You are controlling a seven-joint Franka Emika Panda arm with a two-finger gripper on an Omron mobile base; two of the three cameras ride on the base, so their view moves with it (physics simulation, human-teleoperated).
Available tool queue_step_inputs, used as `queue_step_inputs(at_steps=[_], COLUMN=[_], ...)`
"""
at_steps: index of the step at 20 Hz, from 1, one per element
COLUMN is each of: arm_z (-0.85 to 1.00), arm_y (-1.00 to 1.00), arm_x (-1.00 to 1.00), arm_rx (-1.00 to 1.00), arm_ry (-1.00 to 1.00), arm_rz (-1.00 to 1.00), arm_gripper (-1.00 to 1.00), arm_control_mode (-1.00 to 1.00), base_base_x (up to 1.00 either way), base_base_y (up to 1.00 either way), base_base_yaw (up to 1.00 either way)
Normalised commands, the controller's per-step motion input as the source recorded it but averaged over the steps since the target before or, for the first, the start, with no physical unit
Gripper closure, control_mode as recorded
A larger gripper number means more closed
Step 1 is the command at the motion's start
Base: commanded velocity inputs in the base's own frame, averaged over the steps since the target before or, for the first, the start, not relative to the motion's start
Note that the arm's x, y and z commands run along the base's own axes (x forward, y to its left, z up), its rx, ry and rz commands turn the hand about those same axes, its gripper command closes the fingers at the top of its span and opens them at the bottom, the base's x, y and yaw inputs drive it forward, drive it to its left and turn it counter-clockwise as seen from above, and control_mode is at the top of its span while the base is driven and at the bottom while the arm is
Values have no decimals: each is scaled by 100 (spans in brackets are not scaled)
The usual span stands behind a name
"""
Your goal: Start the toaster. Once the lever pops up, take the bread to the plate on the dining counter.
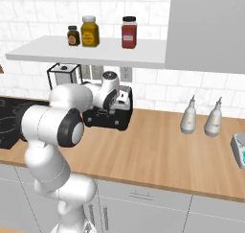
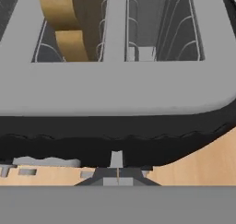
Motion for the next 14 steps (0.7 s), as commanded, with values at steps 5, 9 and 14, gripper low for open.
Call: queue_step_inputs(at_steps=[5,9,14], arm_z=[-54,-89,-89], arm_y=[0,0,0], arm_x=[0,0,0], arm_rx=[0,0,0], arm_ry=[0,0,-6], arm_rz=[1,3,5], arm_gripper=[100,100,100], arm_control_mode=[-100,-100,-100], base_base_x=[0,0,0], base_base_y=[0,0,0], base_base_yaw=[0,0,0])
